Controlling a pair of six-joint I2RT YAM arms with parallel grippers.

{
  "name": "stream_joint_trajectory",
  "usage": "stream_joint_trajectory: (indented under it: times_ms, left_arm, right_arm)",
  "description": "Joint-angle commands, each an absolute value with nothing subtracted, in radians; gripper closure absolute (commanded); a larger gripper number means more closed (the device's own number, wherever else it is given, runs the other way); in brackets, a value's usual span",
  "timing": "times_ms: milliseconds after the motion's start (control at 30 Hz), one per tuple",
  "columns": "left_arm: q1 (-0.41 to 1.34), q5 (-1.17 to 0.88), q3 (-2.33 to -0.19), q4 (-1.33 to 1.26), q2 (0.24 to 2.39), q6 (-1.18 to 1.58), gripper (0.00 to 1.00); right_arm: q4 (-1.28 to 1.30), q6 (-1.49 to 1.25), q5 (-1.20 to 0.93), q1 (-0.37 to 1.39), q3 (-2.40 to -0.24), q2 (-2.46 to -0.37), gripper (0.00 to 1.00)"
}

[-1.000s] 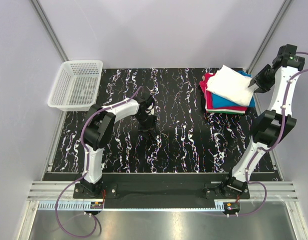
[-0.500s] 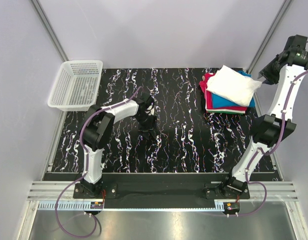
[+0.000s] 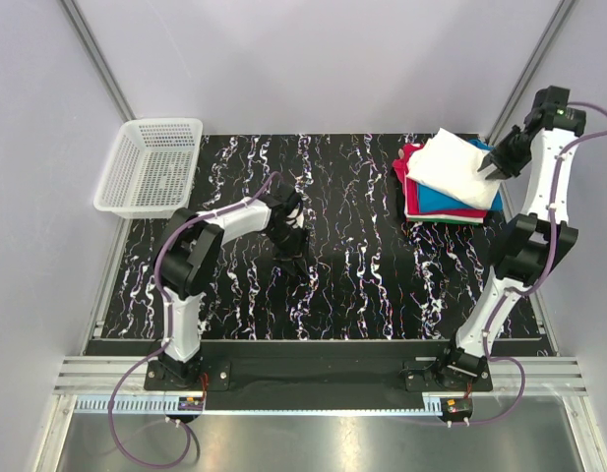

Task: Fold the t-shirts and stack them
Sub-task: Neatly place the folded tshirt to the corner

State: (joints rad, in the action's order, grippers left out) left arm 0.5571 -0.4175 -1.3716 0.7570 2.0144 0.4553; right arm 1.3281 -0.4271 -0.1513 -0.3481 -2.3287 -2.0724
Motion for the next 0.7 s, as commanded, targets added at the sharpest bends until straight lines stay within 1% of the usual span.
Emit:
stream_joint_trajectory:
  times_ms: [0,100,200,300,467,600,667]
  left_arm:
    - [0.566,-0.37,-1.304,0.721,2.013,0.42,0.49]
    - [0.566,-0.368,-1.287,0.718,2.003,0.416,0.49]
    - [0.566,-0.368,-1.279,0.718,2.002,0.413,0.49]
    - [0.566,-0.373,-1.279,0.718,2.003,0.413,0.49]
    - [0.566,-0.376,-1.266,0.706,1.999,0.414,0.49]
    - [0.566,-0.379,-1.244,0.684,1.983,0.42,0.49]
    - [0.566,-0.374,-1.246,0.686,1.977,0.426,0.48]
  right_arm:
    - [1.267,-0.439,-0.137,-0.348,-2.247,-2.097,0.65]
    - [1.206,-0.434,-0.135,-0.35,-2.188,-2.115,0.66]
    - [1.155,-0.442,-0.156,-0.348,-2.189,-2.155,0.65]
    - [1.149,-0.437,-0.17,-0.348,-2.255,-2.216,0.66]
    - [1.176,-0.433,-0.23,-0.35,-2.431,-2.281,0.66]
    - [1.166,-0.433,-0.281,-0.347,-2.497,-2.247,0.62]
    - [1.206,-0.431,-0.307,-0.347,-2.565,-2.247,0.59]
